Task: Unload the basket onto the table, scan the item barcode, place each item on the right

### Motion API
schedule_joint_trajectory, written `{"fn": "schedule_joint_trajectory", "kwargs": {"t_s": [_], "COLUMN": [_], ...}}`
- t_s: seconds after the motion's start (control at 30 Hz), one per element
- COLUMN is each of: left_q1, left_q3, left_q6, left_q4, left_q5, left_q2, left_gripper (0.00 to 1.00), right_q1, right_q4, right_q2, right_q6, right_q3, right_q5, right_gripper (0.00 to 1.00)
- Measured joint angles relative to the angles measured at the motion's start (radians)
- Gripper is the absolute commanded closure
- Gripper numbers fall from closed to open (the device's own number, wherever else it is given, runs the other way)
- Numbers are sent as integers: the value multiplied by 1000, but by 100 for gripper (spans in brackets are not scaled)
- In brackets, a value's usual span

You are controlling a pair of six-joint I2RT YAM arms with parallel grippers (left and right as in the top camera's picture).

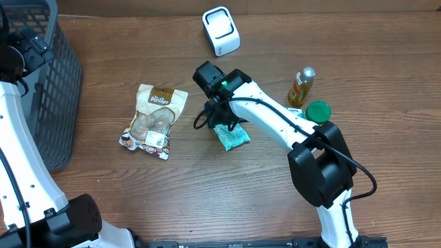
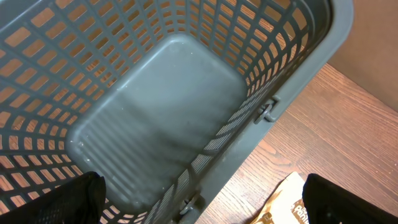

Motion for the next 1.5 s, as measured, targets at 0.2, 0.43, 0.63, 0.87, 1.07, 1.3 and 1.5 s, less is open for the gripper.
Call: {"fn": "schedule_joint_trajectory", "kwargs": {"t_s": [0.2,0.43,0.63,0.87,1.07,1.3,1.5], "left_q1": [0,0,0,0,0,0,0], "left_q3": [0,0,0,0,0,0,0], "left_q6": [0,0,0,0,0,0,0], "left_q4": [0,0,0,0,0,0,0], "left_q5": [0,0,0,0,0,0,0], "left_q2": [0,0,0,0,0,0,0], "left_gripper": [0,1,0,0,1,0,0], "right_q1": [0,0,0,1,1,0,0], "right_q4": [45,153,256,277,180,-15,-108], "right_q2": [0,0,-3,-12,-12,-16,-20], "right_q6": [-2,-3,-3,-53,-78,-19,18], "right_q3": [-7,-108,-188,-207,-167,-8,-2], "right_q5": [2,8,10,1,1,-12,-132], "right_gripper": [58,63,60,21,6,0,36]}}
